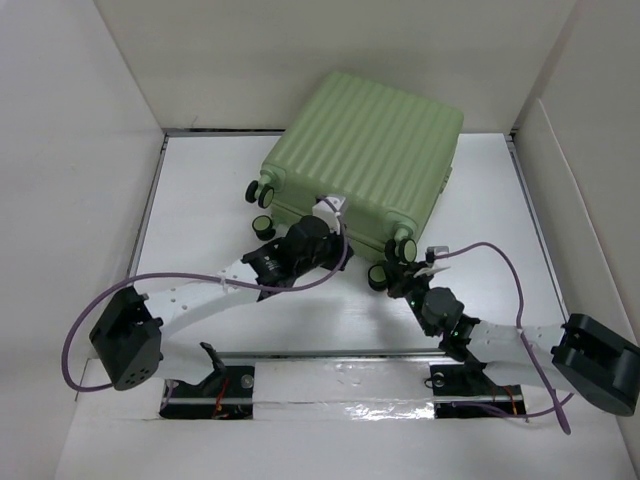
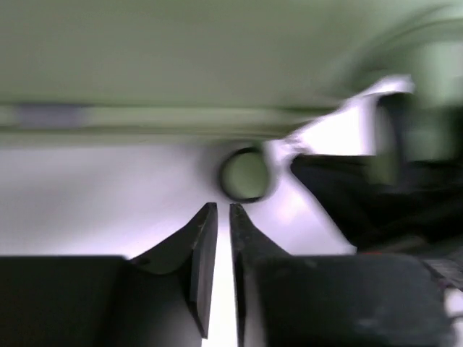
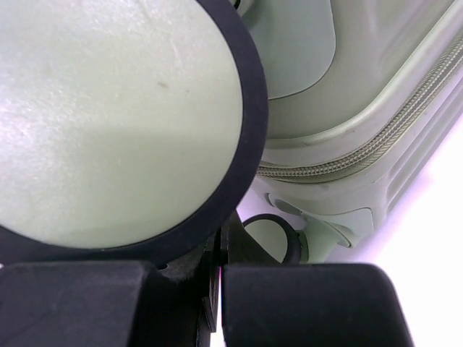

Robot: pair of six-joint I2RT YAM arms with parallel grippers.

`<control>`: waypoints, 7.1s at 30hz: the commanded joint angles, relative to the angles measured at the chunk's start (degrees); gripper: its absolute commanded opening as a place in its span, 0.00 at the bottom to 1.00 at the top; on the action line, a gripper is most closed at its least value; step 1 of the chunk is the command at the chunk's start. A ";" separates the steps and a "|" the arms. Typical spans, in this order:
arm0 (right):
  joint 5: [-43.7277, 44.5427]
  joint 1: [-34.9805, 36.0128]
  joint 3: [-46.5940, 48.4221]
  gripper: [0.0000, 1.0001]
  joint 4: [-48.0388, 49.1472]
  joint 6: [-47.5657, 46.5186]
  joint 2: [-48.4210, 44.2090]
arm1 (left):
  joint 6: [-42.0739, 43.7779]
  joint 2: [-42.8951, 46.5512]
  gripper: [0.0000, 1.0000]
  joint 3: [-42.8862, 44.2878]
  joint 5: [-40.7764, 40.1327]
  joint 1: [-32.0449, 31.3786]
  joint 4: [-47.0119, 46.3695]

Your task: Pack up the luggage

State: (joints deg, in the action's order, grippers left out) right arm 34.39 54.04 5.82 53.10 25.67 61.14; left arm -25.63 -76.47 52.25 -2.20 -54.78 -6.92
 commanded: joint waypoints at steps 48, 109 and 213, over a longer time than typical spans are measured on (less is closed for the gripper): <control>6.57 4.58 8.24 0.00 12.38 -6.86 12.95 | -3.82 5.95 0.70 10.26 -3.50 8.54 -1.10; -30.50 0.63 13.50 0.00 4.43 -1.06 6.05 | -11.99 -19.26 0.00 29.15 31.02 -1.55 -18.12; -25.08 -7.55 31.61 0.09 -27.78 0.70 1.00 | -3.20 -18.63 0.00 -17.36 -2.11 8.64 -57.95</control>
State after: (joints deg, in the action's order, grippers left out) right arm 10.11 46.44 34.70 21.87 26.96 65.58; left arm -30.50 -93.71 31.97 -0.10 -46.65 -64.88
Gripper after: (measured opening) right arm 0.758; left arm 0.149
